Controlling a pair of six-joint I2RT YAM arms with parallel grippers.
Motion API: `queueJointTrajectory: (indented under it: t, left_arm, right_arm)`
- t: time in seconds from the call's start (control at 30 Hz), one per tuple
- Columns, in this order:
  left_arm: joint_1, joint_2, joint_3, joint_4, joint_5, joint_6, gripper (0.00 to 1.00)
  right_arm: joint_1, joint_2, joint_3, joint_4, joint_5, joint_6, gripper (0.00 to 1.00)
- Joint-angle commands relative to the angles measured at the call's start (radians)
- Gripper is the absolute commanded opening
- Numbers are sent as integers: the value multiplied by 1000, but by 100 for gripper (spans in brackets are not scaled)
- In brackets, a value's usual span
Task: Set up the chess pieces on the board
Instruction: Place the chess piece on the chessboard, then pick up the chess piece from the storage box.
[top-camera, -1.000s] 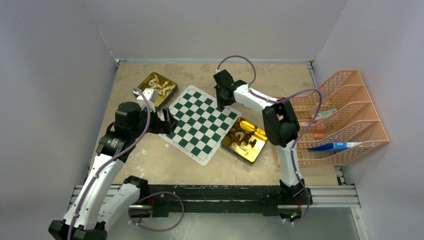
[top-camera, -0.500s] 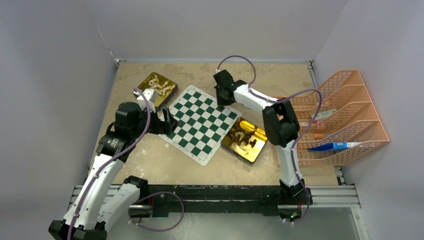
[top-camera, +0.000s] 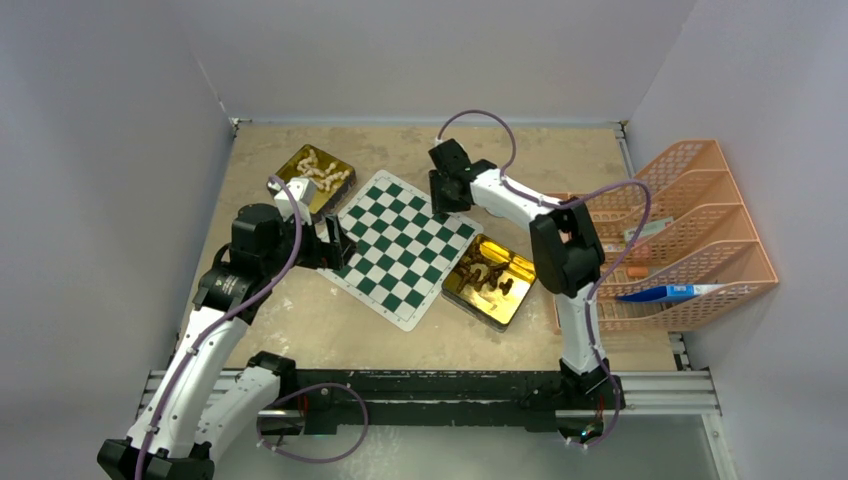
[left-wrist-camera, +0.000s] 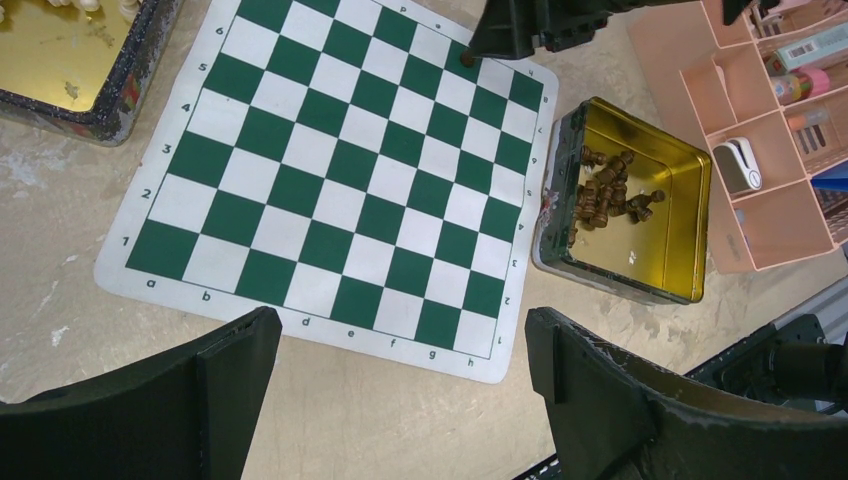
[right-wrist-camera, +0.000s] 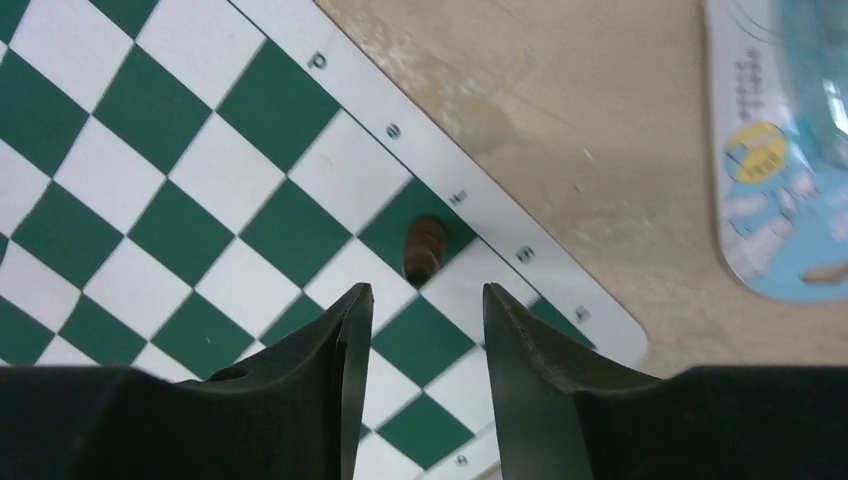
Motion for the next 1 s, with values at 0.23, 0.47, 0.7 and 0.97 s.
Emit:
queueJointTrajectory:
  t: [0.23, 0.47, 0.7, 0.97]
  left_arm:
    - [-5, -2, 5, 27, -1, -2, 93]
    - [-4, -4, 3, 27, -4, -4, 93]
    - [-5, -1, 2, 26, -2, -5, 93]
    - [-5, -3, 0, 28, 7, -5, 93]
  right_arm:
    - [9, -419, -295, -34, 130, 67, 47]
    - [10, -566, -508, -95, 231, 170, 40]
    - [7, -589, -648, -171, 262, 246, 38]
    - [-1, -594, -693, -166, 199, 266, 36]
